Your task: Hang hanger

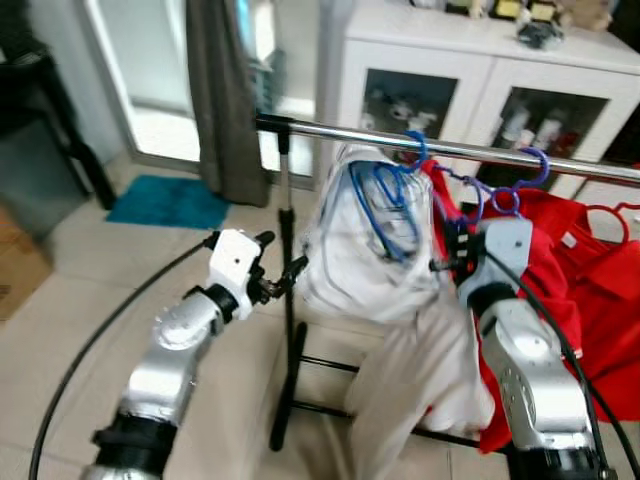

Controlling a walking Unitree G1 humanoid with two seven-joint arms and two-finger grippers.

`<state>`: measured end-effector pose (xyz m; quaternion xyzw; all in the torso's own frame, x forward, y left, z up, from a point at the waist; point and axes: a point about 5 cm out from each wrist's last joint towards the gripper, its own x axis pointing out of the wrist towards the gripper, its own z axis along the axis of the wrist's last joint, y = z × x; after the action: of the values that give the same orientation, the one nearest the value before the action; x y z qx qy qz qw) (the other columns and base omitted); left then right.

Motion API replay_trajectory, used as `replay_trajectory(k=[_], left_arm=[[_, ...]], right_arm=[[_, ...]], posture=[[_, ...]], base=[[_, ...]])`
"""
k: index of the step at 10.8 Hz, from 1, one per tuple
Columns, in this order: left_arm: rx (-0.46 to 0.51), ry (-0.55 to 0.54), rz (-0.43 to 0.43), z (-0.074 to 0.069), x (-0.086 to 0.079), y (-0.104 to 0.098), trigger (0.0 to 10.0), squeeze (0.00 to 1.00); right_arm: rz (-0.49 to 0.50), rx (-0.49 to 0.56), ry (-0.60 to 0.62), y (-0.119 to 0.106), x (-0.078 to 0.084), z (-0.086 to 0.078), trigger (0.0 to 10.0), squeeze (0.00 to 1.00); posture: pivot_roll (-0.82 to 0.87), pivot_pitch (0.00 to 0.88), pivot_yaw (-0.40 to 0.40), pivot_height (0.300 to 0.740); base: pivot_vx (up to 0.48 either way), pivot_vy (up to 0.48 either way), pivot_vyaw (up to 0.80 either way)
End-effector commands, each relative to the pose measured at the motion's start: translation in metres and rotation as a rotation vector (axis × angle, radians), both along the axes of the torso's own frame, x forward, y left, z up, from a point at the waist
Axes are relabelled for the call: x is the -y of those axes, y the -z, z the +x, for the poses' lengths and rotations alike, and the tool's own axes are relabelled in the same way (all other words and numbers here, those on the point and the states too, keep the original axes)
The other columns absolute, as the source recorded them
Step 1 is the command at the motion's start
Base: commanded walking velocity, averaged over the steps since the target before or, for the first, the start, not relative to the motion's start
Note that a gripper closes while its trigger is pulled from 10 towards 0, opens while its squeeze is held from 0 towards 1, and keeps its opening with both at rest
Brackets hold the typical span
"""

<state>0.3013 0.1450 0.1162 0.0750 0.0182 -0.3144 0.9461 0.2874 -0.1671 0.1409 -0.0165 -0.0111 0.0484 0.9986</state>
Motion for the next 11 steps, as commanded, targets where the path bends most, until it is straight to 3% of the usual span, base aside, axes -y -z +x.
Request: replay_trajectory(k=[1, 3, 5, 6, 8, 11], left_arm=[[0.015, 0.025, -0.001, 0.006, 0.0, -0.007, 10.0, 0.0], [0.007, 0.171, -0.007, 0.016, 0.001, -0.025, 10.0, 0.0], [0.011, 0.21, 0.024, 0.018, 0.004, -0.026, 10.0, 0.0], [0.01, 0.217, 0.019, 0.017, 0.006, -0.024, 10.0, 0.0], [-0.011, 0.243, 0.01, 0.013, 0.009, -0.021, 10.0, 0.0], [-0.013, 0.259, 0.0, 0.011, 0.012, -0.02, 10.0, 0.0]], right_arm=[[-0.035, 0.081, 0.027, -0.018, 0.006, 0.005, 10.0, 0.0], [-0.101, 0.028, 0.068, -0.018, 0.017, 0.025, 10.0, 0.0], [-0.134, -0.028, 0.054, -0.009, 0.022, 0.026, 10.0, 0.0], [-0.096, -0.057, -0.028, -0.002, 0.018, 0.017, 10.0, 0.0], [-0.056, -0.156, -0.321, 0.011, 0.012, -0.007, 10.0, 0.0], [0.005, -0.26, -0.439, 0.014, 0.032, -0.025, 10.0, 0.0]], posture=[[-0.17, 0.0, -0.031, 0.74], [-0.16, 0.0, -0.03, 0.74], [-0.16, 0.0, -0.025, 0.74], [-0.17, 0.0, -0.023, 0.74], [-0.18, 0.0, -0.025, 0.74], [-0.18, 0.0, -0.042, 0.74]], base=[[0.0, 0.0, 0.0], [0.0, 0.0, 0.0], [0.0, 0.0, 0.0], [0.0, 0.0, 0.0], [0.0, 0.0, 0.0], [0.0, 0.0, 0.0]])
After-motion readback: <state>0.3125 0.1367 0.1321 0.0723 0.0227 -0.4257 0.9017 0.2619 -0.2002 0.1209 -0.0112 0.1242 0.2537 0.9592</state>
